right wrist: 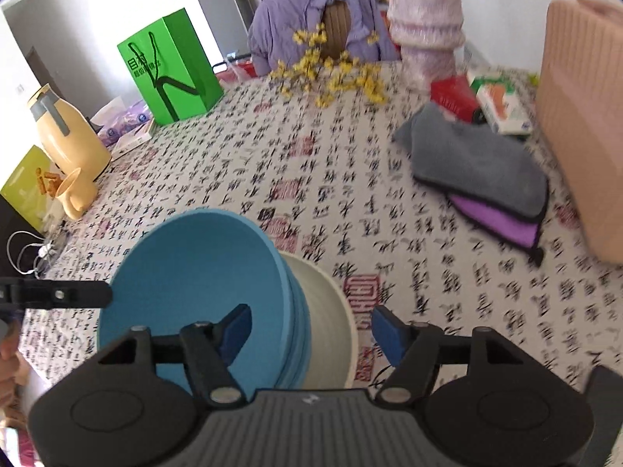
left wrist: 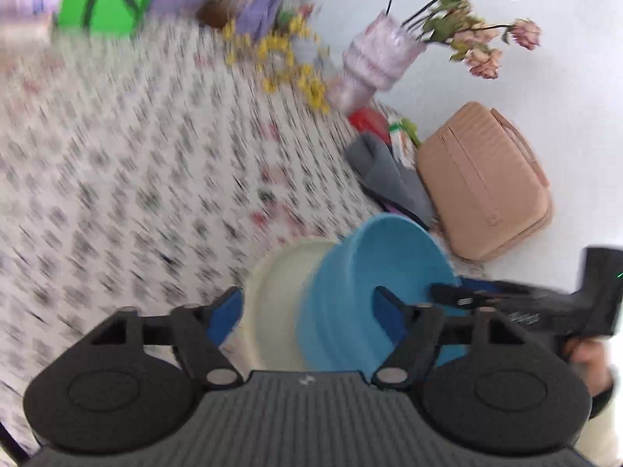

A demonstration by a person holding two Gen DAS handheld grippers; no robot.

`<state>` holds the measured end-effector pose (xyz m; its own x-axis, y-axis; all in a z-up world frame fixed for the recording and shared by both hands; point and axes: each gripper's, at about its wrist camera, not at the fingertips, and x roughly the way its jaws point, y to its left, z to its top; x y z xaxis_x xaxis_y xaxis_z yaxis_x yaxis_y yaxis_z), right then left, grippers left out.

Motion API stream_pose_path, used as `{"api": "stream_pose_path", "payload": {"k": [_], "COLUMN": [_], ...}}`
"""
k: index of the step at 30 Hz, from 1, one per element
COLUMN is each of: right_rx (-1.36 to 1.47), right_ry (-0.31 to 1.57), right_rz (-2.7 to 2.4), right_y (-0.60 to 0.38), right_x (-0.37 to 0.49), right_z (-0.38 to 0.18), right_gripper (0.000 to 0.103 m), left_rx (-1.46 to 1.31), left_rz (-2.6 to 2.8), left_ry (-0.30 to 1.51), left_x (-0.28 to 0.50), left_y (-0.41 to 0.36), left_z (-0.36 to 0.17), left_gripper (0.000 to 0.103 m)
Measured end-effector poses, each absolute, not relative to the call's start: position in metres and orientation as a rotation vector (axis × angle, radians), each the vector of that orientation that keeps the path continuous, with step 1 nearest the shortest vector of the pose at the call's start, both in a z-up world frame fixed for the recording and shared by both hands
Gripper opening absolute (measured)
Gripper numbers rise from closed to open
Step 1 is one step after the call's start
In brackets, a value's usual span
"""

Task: Organize plates and bowls
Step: 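Lower the bowls onto the cream plates and open both grippers, then pull both grippers back from the bowls on the plates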

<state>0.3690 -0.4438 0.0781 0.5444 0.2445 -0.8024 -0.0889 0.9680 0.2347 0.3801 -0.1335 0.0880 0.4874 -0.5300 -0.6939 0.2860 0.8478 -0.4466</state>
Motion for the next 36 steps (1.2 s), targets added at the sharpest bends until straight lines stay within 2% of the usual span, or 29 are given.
{"api": "stream_pose_path", "payload": {"k": [5,8,10,13,17,25,36], "right_rx": [0.028,-0.061,-0.109,-0.166,-0.238,-0.176,-0.024], "right_ry": [0.753,0.585,0.468,0.299,0.166,0.127,0.144], "right_rz": [0.124,0.098,0.093,0.096,0.088,0.070,0.108], "right_y": [-0.426,-0.406,-0.390,-0.365,-0.330,-0.295,-0.280], "right_x": [0.331,0.303,0.283,0.250,0.216,0.161,0.067], "right_z": [0.104,0.115,0.117,0.113,0.099,0.073,0.025], "right_gripper": [0.081,0.082,0.087,0.095,0.100,0.103,0.103], "left_rx": [-0.115,-0.039,0.036,0.087,0.054,0.010,0.028], "left_rz": [-0.372,-0.268,-0.180,-0.103,-0.097,-0.077,-0.034], "left_ry": [0.692,0.491,0.342,0.229,0.180,0.137,0.173], "left_x": [0.338,0.304,0.278,0.249,0.216,0.146,0.054], "left_y": [-0.111,-0.096,-0.092,-0.086,-0.076,-0.065,-0.072], "left_z": [0.098,0.100,0.095,0.088,0.082,0.067,0.028], "left_gripper": [0.090,0.098,0.099,0.103,0.103,0.103,0.103]}}
